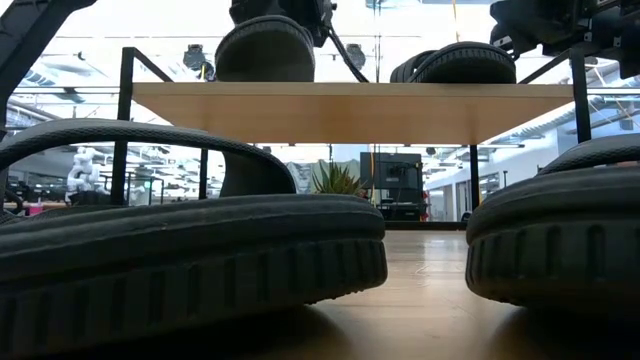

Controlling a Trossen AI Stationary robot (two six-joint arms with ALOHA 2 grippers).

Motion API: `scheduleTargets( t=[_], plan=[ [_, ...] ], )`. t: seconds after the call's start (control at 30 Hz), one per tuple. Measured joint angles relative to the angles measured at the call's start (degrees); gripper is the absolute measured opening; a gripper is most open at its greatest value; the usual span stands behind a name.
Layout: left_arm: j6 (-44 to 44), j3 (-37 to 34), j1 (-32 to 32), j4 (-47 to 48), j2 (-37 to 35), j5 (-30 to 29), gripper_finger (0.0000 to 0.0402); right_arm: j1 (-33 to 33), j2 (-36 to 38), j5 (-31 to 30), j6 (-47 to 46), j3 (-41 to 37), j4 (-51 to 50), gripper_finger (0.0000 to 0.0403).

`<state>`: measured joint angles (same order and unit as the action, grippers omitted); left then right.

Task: Pick and place slides into the shelf
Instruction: Put the black slide on the shelf

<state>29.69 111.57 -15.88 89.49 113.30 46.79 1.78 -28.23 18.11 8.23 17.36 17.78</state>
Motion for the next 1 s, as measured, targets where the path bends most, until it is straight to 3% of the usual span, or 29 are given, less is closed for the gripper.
scheduleTargets(
  t=[0.47, 1.0],
  plan=[
    [-1.37, -6.08, 0.17, -6.06, 0.0, 4.07, 0.0001, -0.01, 0.0, 0.02, 0.0, 0.0, 0.42, 0.0],
    [-3.49, -6.34, 2.5, -12.56, -0.24, -5.09, 0.0001, -0.02, -0.02, 0.03, -0.03, 0.0, 0.39, 0.0]
  ],
)
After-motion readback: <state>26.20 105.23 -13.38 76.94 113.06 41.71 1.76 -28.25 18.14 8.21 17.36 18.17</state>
